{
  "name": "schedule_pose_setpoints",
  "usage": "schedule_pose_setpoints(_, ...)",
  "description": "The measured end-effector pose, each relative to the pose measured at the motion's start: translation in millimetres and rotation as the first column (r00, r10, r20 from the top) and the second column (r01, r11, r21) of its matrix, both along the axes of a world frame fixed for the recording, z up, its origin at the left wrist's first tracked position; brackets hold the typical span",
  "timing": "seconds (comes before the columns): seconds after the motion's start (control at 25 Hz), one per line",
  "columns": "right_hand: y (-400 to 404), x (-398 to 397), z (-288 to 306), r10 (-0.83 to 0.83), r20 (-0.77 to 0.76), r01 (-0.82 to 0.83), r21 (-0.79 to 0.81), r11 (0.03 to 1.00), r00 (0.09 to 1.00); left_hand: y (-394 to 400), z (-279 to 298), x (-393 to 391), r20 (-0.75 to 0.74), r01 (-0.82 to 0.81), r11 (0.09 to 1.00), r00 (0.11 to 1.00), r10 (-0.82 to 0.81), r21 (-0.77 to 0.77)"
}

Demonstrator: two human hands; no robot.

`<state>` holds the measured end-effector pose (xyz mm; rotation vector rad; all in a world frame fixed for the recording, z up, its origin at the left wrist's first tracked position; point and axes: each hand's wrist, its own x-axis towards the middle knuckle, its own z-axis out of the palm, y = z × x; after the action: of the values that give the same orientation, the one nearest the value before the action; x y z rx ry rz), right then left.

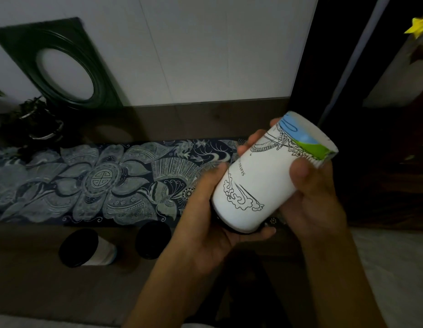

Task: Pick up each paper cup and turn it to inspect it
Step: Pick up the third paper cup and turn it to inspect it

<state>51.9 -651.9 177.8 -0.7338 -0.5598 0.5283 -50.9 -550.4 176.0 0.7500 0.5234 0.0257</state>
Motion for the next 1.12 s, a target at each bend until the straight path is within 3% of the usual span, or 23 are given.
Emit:
schedule_pose_setpoints(0.12,11.3,-10.1,-3.5,-0.206,-0.144,0.197,-0.078,0.977,0.968,-8.0,-6.3,2.0,0.089,-0.241,0.948,0.970,0.227,0.206)
schedule_pose_setpoints(0.24,20.8,-16.1,-15.5,-0.378,-0.256,0.327,-0.219,0.919,0.890,-12.6,-19.6,4.9,0.240,-0.431,0.716,0.902,0.359,0.549)
schedule_pose_setpoints(0.32,23.8,-19.7,-25.0,-0.408,-0.165,0.344,-0.314,0.885,0.898,-9.2,-28.5,4.6,0.197,-0.448,0.721,0.891,0.409,0.529)
schedule_pose_setpoints(0.44,17.7,-30.2,-51.9,-0.347,0.102,0.355,-0.445,0.822,0.932,2.2,-47.0,1.5,0.068,-0.456,0.792,0.879,0.472,0.405)
schedule_pose_setpoints(0.56,2.0,-48.0,-84.0,-0.071,0.395,0.318,-0.607,0.729,0.916,9.0,-58.6,-1.2,-0.064,-0.445,0.820,0.865,0.498,0.359)
schedule_pose_setpoints(0.64,-4.2,-58.0,-99.8,0.067,0.481,0.329,-0.687,0.649,0.874,9.7,-67.5,-1.1,-0.121,-0.420,0.836,0.865,0.486,0.352)
schedule_pose_setpoints(0.84,-12.8,-63.7,-121.9,-0.005,0.442,0.364,-0.732,0.576,0.897,6.3,-94.2,-12.7,-0.097,-0.264,0.850,0.935,0.342,0.455)
schedule_pose_setpoints(1.12,-20.8,-59.1,-156.8,-0.116,0.038,0.101,-0.792,0.603,0.993,17.6,-142.6,-36.2,-0.132,-0.143,0.924,0.971,0.201,0.356)
